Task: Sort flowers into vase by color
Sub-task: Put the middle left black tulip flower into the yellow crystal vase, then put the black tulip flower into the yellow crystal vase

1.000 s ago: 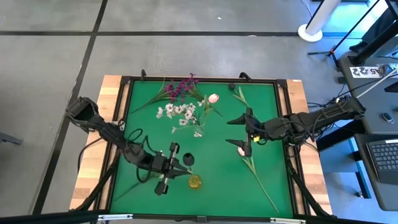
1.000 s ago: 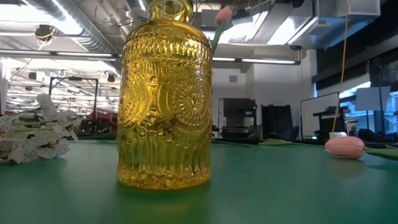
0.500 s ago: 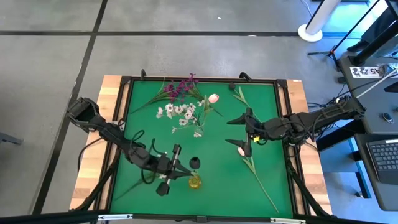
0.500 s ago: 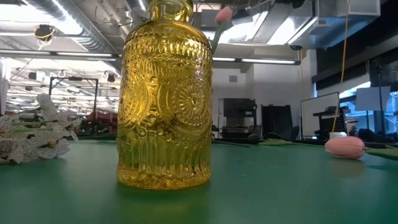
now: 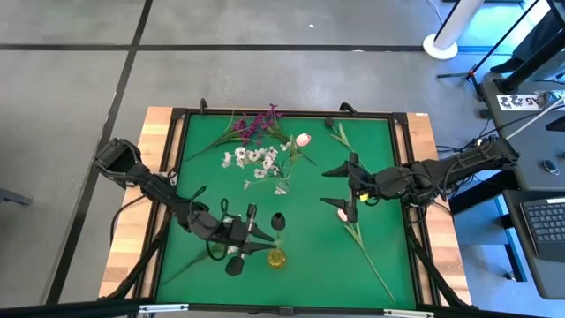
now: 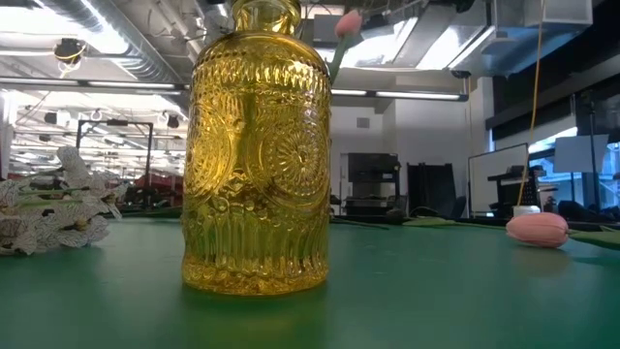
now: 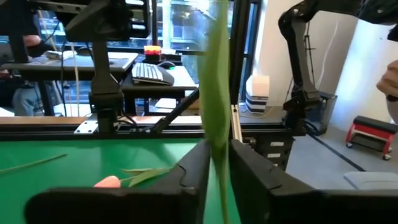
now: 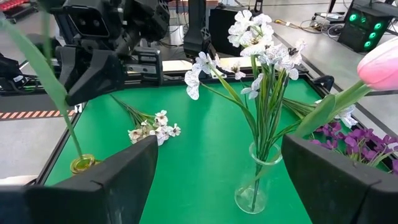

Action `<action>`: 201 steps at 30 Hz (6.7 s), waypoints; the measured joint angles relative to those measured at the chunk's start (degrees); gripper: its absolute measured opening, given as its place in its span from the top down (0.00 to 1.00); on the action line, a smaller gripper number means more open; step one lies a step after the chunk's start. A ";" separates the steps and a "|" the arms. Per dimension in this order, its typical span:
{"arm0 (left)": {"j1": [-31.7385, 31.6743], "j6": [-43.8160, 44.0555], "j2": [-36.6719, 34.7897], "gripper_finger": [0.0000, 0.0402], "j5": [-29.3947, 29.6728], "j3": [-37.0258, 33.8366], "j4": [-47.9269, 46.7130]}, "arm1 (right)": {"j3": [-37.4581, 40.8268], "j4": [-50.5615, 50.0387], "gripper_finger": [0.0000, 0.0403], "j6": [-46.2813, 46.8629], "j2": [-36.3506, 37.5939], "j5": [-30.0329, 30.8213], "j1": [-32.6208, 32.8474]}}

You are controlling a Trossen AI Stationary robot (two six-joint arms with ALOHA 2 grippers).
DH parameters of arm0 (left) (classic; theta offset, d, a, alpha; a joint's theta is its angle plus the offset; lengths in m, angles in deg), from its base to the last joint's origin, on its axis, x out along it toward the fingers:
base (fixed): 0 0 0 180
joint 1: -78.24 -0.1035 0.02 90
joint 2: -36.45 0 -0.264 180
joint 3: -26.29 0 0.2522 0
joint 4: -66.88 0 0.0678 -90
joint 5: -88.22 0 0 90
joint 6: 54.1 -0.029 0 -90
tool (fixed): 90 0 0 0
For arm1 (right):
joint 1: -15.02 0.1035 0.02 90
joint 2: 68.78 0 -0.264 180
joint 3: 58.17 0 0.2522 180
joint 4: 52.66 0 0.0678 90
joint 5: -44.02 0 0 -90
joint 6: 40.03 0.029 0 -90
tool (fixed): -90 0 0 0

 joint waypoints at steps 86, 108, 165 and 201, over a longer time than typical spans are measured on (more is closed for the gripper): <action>-0.77 37.58 -20.89 0.53 22.39 -16.44 -47.14 | 15.52 -8.99 0.16 3.81 -13.08 -10.16 -53.27; -1.87 18.80 -31.42 0.53 16.27 -37.06 -1.00 | 15.52 -3.65 0.16 1.06 -23.88 -15.32 -60.19; -1.84 17.42 -31.63 0.53 16.05 -36.57 5.93 | 15.69 -4.14 0.97 13.90 9.94 -40.07 -58.80; -1.57 14.56 -31.63 0.53 16.05 -36.55 11.39 | 15.50 79.85 0.99 -12.35 -15.02 -15.99 4.37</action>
